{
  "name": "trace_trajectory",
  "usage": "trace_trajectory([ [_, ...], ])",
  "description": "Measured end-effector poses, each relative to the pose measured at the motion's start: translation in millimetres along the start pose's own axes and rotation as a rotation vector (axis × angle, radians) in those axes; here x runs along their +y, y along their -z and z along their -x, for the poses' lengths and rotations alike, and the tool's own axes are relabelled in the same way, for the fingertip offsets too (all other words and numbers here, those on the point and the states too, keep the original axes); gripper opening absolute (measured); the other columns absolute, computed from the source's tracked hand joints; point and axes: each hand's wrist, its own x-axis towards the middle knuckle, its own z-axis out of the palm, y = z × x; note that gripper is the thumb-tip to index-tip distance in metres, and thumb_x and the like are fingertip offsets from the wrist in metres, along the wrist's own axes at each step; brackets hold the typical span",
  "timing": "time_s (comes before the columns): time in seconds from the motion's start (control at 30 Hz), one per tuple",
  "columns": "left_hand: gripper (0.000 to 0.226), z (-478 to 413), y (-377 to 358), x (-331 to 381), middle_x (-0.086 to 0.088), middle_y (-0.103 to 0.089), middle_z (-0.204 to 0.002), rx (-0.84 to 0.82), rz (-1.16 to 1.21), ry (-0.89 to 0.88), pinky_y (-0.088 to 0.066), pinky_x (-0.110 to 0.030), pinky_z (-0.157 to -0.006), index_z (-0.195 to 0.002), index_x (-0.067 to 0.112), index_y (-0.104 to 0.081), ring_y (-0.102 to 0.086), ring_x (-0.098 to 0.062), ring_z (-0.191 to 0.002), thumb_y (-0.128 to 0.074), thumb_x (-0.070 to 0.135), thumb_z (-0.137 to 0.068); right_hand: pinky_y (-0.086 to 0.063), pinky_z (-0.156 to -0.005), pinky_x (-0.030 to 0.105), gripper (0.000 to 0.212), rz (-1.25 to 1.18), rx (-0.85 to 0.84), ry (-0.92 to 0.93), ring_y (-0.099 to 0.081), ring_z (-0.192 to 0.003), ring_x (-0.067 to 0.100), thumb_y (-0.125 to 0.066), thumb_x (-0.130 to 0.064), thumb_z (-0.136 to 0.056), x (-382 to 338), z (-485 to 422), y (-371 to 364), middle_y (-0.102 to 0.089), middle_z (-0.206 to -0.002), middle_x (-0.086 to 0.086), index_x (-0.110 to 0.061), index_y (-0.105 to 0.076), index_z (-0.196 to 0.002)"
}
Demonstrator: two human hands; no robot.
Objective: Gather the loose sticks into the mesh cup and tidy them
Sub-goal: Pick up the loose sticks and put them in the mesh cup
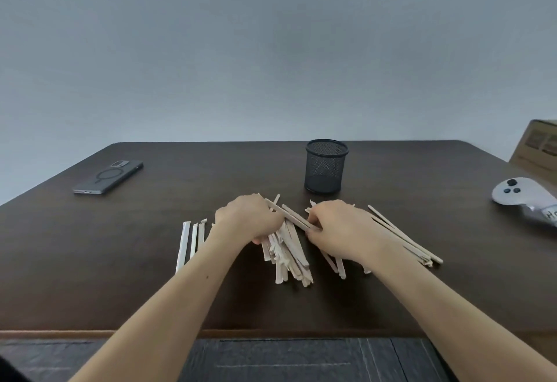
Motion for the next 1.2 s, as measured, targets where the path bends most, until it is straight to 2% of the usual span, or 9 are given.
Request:
trace_trajectory([
  [0.2,0.040,-1,6,-2,0.003,-0.059,-0.038,-0.011,0.125,-0.053,-0.043,-0.027,-0.058,-0.054,0.011,-0.062,-0.054,-0.013,-0.050,-0.049,0.030,-0.087,-0.054,-0.070,0.039,0.020,-0.228,0.069,-0.081,-0.063,-0.081,0.021,-0.049,-0.030,-0.097,2,-1,-4,-0.063,-0.089,0.001,-0.016,-0.063,-0.094],
  [0.3,0.044,-2,11,-5,-0.001,-0.062,-0.043,-0.044,0.207,-0.080,-0.040,-0.022,-0.048,-0.055,0.008,-0.063,-0.045,-0.014,-0.036,-0.049,0.030,-0.090,-0.054,-0.076,0.040,0.021,-0.363,0.114,-0.100,-0.061,-0.085,0.020,-0.045,-0.028,-0.100,6,-3,-5,-0.062,-0.096,0.002,-0.014,-0.061,-0.102],
  [0.4,0.041,-3,21,-8,-0.001,-0.063,-0.044,-0.049,0.324,-0.090,-0.043,-0.019,-0.042,-0.064,0.005,-0.064,-0.044,-0.014,-0.028,-0.050,0.027,-0.096,-0.044,-0.066,0.033,0.023,-0.502,0.163,-0.095,-0.056,-0.082,0.017,-0.041,-0.025,-0.103,11,-7,-2,-0.059,-0.095,0.003,-0.010,-0.058,-0.103],
  [0.57,0.031,1,22,-12,-0.014,-0.078,-0.070,-0.064,0.658,-0.077,-0.066,-0.035,-0.058,-0.101,-0.010,-0.068,-0.078,-0.029,-0.063,-0.052,0.018,-0.099,-0.038,-0.063,0.034,0.023,-0.803,0.157,-0.101,-0.048,-0.067,0.018,-0.035,-0.023,-0.101,14,-7,-3,-0.051,-0.076,0.000,-0.014,-0.048,-0.083],
  [0.7,0.018,4,13,-12,-0.012,-0.077,-0.069,0.044,0.718,-0.123,-0.065,-0.037,-0.059,-0.100,0.007,-0.072,-0.076,-0.030,-0.058,-0.057,0.017,-0.098,-0.037,-0.062,0.033,0.023,-0.950,0.205,-0.117,-0.045,-0.062,0.014,-0.036,-0.025,-0.100,15,-7,-3,-0.049,-0.073,-0.002,-0.012,-0.049,-0.086],
  [0.83,0.016,3,5,-13,-0.008,-0.077,-0.068,0.097,0.688,-0.170,-0.065,-0.041,-0.072,-0.096,0.009,-0.069,-0.072,-0.025,-0.052,-0.055,0.017,-0.098,-0.029,-0.053,0.033,0.022,-1.088,0.236,-0.102,-0.032,-0.050,0.010,-0.040,-0.024,-0.101,19,-7,-5,-0.039,-0.061,-0.005,-0.013,-0.049,-0.084],
  [0.97,0.016,2,9,-15,-0.007,-0.079,-0.075,0.105,0.762,-0.171,-0.062,-0.031,-0.060,-0.101,0.009,-0.067,-0.071,-0.024,-0.053,-0.052,0.017,-0.102,-0.029,-0.053,0.027,0.029,-1.138,0.238,-0.129,-0.038,-0.049,0.005,-0.039,-0.039,-0.102,23,-9,-6,-0.044,-0.060,-0.011,-0.021,-0.062,-0.103],
  [1.07,0.020,-2,14,-15,-0.007,-0.072,-0.075,0.078,0.921,-0.152,-0.063,-0.034,-0.057,-0.103,0.006,-0.062,-0.067,-0.024,-0.055,-0.045,0.015,-0.106,-0.030,-0.051,0.023,0.046,-1.085,0.267,-0.090,-0.039,-0.043,0.004,-0.042,-0.058,-0.098,21,-9,-2,-0.043,-0.052,-0.014,-0.015,-0.058,-0.096],
  [1.2,0.026,-2,18,-9,-0.004,-0.046,-0.063,0.104,1.078,-0.184,-0.054,-0.033,-0.048,-0.091,0.008,-0.058,-0.047,-0.016,-0.048,-0.038,0.011,-0.107,-0.027,-0.043,0.023,0.031,-1.140,0.312,0.038,-0.028,-0.040,0.007,-0.042,-0.035,-0.105,16,-7,7,-0.031,-0.054,-0.007,-0.010,-0.046,-0.087],
])
